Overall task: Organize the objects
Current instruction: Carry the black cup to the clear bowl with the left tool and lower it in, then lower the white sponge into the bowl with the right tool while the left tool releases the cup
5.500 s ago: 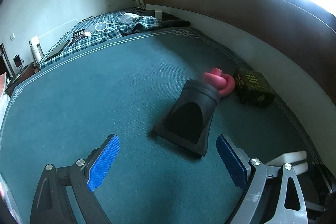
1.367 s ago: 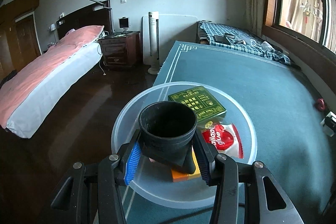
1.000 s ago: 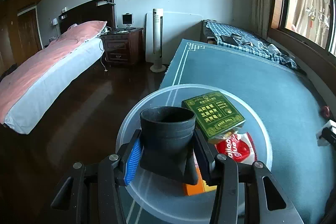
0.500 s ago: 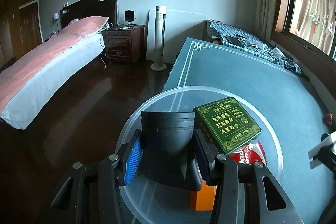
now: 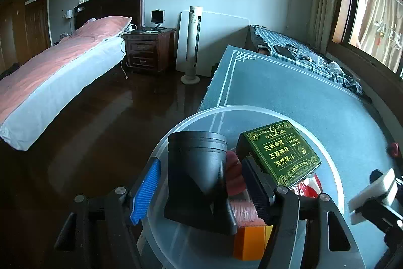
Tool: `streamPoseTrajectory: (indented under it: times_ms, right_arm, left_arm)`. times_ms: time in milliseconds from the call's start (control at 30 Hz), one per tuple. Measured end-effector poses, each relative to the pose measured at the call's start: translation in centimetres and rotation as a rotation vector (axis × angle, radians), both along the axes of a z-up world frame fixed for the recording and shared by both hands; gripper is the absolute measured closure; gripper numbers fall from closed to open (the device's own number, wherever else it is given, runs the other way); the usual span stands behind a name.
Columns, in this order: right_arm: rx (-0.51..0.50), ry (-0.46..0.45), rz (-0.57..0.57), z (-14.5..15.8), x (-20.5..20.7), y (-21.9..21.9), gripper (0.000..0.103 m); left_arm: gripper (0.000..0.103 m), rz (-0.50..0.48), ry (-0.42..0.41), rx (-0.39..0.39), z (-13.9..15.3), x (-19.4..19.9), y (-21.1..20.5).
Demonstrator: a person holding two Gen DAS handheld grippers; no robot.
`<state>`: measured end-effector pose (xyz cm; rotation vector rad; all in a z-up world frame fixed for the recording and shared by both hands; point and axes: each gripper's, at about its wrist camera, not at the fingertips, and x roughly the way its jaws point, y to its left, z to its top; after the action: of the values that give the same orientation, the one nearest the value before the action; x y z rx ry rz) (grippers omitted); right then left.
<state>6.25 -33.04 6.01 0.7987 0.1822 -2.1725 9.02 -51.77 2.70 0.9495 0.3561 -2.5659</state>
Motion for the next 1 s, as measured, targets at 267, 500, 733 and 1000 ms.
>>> streamPoseTrajectory:
  times_ms: [267,500,733,1000]
  right_arm:
    - [0.020,-0.012,0.038,-0.6,-0.5,-1.8,0.040]
    - [0.043,-0.003,0.079,-1.0,-0.5,-3.6,0.040]
    - [0.087,-0.003,0.112,-2.0,-0.9,-5.6,0.040]
    - [0.073,-0.039,0.095,-2.0,-3.5,-7.0,0.040]
  left_arm:
    - [0.027,-0.006,0.020,0.018,0.1,0.7,-0.4]
    - [0.026,0.005,0.022,0.032,0.1,1.2,-1.0]
    - [0.026,0.012,0.028,0.030,0.2,1.6,-0.9]
    - [0.026,0.001,0.020,0.014,0.0,1.6,-0.5]
